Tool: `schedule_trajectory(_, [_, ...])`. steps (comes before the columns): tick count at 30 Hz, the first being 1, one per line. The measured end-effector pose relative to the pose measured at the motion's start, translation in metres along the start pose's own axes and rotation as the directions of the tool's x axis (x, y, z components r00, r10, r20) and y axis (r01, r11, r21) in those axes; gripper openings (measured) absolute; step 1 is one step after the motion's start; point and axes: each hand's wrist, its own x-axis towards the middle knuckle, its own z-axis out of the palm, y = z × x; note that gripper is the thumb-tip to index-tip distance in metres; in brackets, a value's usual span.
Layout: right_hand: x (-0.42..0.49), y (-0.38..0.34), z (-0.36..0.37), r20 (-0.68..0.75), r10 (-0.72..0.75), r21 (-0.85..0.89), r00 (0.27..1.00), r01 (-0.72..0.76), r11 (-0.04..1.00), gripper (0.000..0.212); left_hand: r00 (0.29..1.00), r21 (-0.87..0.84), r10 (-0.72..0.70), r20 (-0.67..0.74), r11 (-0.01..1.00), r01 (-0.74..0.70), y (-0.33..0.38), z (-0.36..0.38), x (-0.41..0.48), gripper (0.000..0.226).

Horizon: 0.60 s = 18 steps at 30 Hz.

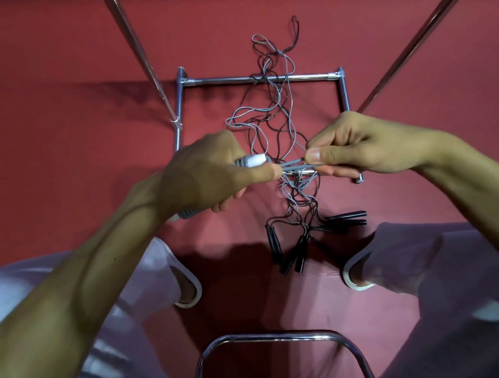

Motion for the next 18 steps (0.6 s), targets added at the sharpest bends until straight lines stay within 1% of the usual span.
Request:
schedule_trajectory(3, [-0.002, 0.004, 0.003, -0.048, 0.038, 0.009, 0.998, -0.038, 0.999, 0.041, 0.997, -0.080, -0.020, 0.077, 0.996, 0.026, -0.006, 0.005, 0.009, 0.065])
schedule_trajectory(5, [-0.002, 0.002, 0.004, -0.130, 0.046, 0.029, 0.990, -0.042, 0.999, 0.037, 0.995, -0.199, -0.007, 0.096, 0.980, 0.026, -0.008, 0.008, 0.018, 0.061])
schedule_trajectory(7, [-0.001, -0.006, 0.005, -0.250, 0.002, 0.035, 0.968, 0.007, 0.999, 0.031, 0.998, -0.313, 0.014, 0.064, 0.950, 0.006, -0.006, 0.010, 0.023, 0.050])
schedule_trajectory(8, [0.000, -0.012, 0.007, -0.319, -0.042, 0.034, 0.947, 0.056, 0.998, 0.027, 0.999, -0.386, 0.035, 0.028, 0.922, -0.022, -0.002, 0.010, 0.024, 0.042])
schedule_trajectory(10, [0.004, -0.027, 0.009, -0.462, -0.125, 0.050, 0.878, 0.167, 0.985, 0.022, 0.992, -0.538, 0.091, -0.086, 0.834, -0.123, 0.007, 0.008, 0.022, 0.022])
schedule_trajectory(11, [0.006, -0.034, 0.010, -0.522, -0.147, 0.077, 0.840, 0.218, 0.973, 0.019, 0.982, -0.592, 0.120, -0.149, 0.784, -0.185, 0.011, 0.005, 0.020, 0.011])
schedule_trajectory(12, [0.007, -0.041, 0.011, -0.571, -0.155, 0.108, 0.806, 0.261, 0.959, 0.015, 0.966, -0.606, 0.145, -0.214, 0.756, -0.247, 0.016, 0.002, 0.018, 0.004])
schedule_trajectory(14, [0.008, -0.053, 0.008, -0.638, -0.164, 0.147, 0.753, 0.327, 0.933, 0.010, 0.917, -0.548, 0.198, -0.348, 0.750, -0.370, 0.027, -0.003, 0.015, 0.008])
schedule_trajectory(17, [0.005, -0.067, -0.004, -0.683, -0.145, 0.222, 0.716, 0.392, 0.893, 0.005, 0.842, -0.490, 0.238, -0.483, 0.723, -0.486, 0.045, -0.007, 0.013, 0.014])
schedule_trajectory(18, [0.003, -0.073, -0.008, -0.687, -0.138, 0.258, 0.713, 0.417, 0.871, 0.007, 0.818, -0.468, 0.246, -0.521, 0.719, -0.514, 0.053, -0.010, 0.011, 0.012])
